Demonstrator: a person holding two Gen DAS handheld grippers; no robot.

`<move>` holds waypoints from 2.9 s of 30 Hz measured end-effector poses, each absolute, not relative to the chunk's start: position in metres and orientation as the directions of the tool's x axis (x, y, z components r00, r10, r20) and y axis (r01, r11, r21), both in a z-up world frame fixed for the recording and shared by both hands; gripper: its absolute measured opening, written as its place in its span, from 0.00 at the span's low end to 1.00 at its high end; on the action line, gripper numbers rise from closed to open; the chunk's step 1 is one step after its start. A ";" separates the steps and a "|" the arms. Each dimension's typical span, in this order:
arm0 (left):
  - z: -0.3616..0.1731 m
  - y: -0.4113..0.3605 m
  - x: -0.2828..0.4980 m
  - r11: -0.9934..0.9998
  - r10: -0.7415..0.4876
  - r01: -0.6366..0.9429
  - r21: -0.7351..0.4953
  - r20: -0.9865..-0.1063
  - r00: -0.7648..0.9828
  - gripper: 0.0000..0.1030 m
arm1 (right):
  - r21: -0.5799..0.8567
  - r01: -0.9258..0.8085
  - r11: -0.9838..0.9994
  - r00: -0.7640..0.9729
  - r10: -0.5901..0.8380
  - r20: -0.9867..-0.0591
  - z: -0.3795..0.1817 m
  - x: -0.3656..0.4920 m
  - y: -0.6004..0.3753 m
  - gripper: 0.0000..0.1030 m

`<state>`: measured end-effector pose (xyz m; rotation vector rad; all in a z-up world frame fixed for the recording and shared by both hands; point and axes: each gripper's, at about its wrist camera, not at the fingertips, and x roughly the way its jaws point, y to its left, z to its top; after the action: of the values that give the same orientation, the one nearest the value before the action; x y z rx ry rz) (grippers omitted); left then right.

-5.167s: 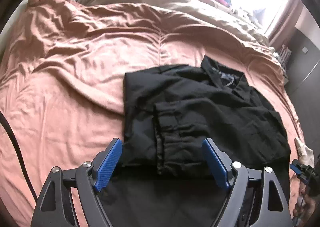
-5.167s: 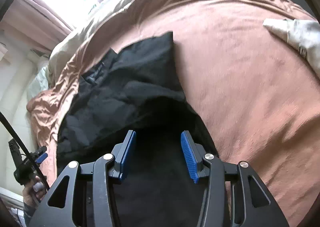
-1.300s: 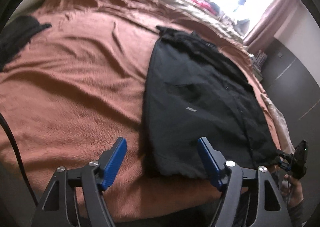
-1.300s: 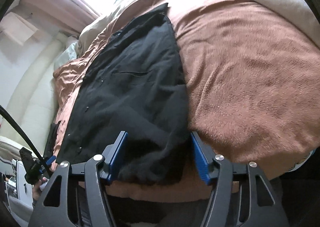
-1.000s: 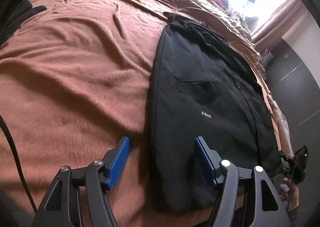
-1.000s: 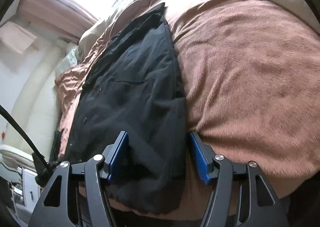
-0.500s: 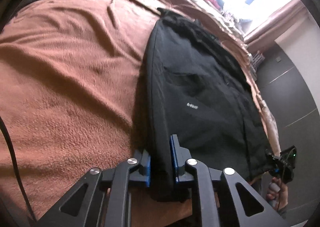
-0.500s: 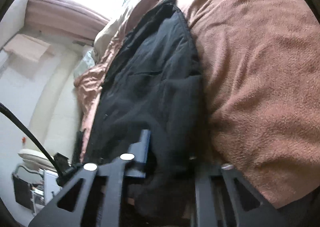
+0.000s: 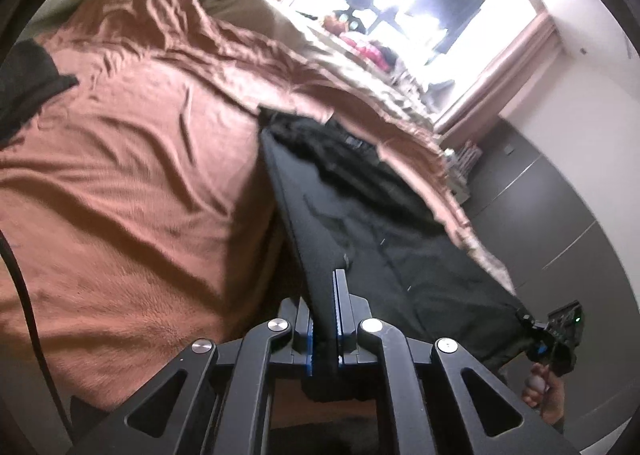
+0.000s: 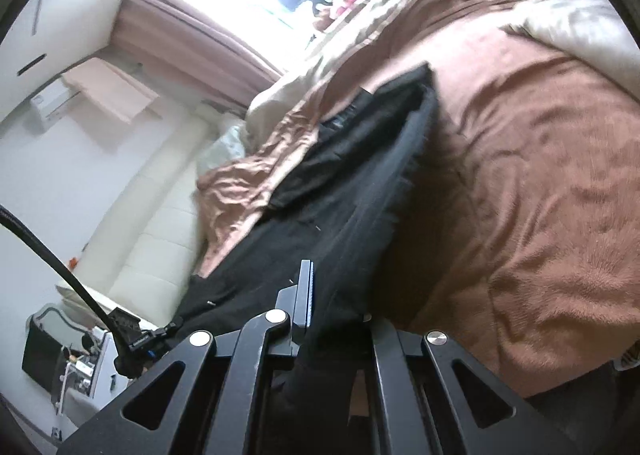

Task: Fold large clothes
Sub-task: 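Grasp the hem with both grippers and lift it toward the collar, then lay the hem onto the collar and open both grippers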

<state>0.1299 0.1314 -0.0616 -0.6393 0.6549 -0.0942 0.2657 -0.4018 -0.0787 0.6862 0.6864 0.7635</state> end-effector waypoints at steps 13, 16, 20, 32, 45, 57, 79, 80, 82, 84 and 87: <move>0.052 0.125 0.031 0.813 -0.279 0.061 -0.579 -0.295 0.914 0.07 | 0.666 -0.580 0.469 0.544 0.832 -0.112 -0.016 0.183 -0.428 0.01; 0.066 0.120 0.005 0.821 -0.279 0.091 -0.563 -0.257 0.925 0.07 | 0.639 -0.612 0.466 0.543 0.835 -0.090 -0.016 0.164 -0.437 0.01; 0.071 0.115 -0.015 0.823 -0.292 0.125 -0.555 -0.224 0.930 0.07 | 0.618 -0.639 0.458 0.540 0.839 -0.065 -0.026 0.149 -0.443 0.01; 0.039 0.119 0.014 0.814 -0.300 0.078 -0.575 -0.301 0.905 0.07 | 0.640 -0.574 0.510 0.554 0.818 -0.155 -0.077 0.179 -0.444 0.01; 0.077 0.140 0.099 0.826 -0.248 0.051 -0.561 -0.281 0.927 0.07 | 0.638 -0.582 0.504 0.583 0.806 -0.104 -0.035 0.270 -0.418 0.01; 0.085 0.157 0.206 0.844 -0.206 -0.004 -0.536 -0.330 0.921 0.07 | 0.628 -0.549 0.551 0.615 0.776 -0.144 -0.025 0.374 -0.368 0.01; -0.039 0.189 0.367 0.829 -0.171 -0.199 -0.523 -0.576 0.799 0.07 | 0.650 -0.317 0.691 0.597 0.677 -0.429 -0.041 0.492 -0.288 0.01; -0.046 0.191 0.372 0.828 -0.167 -0.211 -0.519 -0.589 0.791 0.07 | 0.652 -0.309 0.693 0.593 0.676 -0.438 -0.042 0.499 -0.284 0.01; -0.061 0.193 0.380 0.830 -0.151 -0.239 -0.504 -0.615 0.774 0.07 | 0.654 -0.283 0.701 0.586 0.666 -0.461 -0.045 0.510 -0.277 0.02; -0.072 0.196 0.387 0.826 -0.146 -0.258 -0.501 -0.633 0.761 0.08 | 0.650 -0.258 0.714 0.584 0.652 -0.484 -0.046 0.518 -0.271 0.03; -0.085 0.200 0.397 0.808 -0.164 -0.282 -0.518 -0.658 0.735 0.11 | 0.636 -0.224 0.738 0.581 0.625 -0.521 -0.046 0.526 -0.263 0.05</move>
<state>0.3969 0.2001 -0.0846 -0.6429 0.7552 0.0699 0.5258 -0.2632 -0.0456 0.5512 0.8076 0.5259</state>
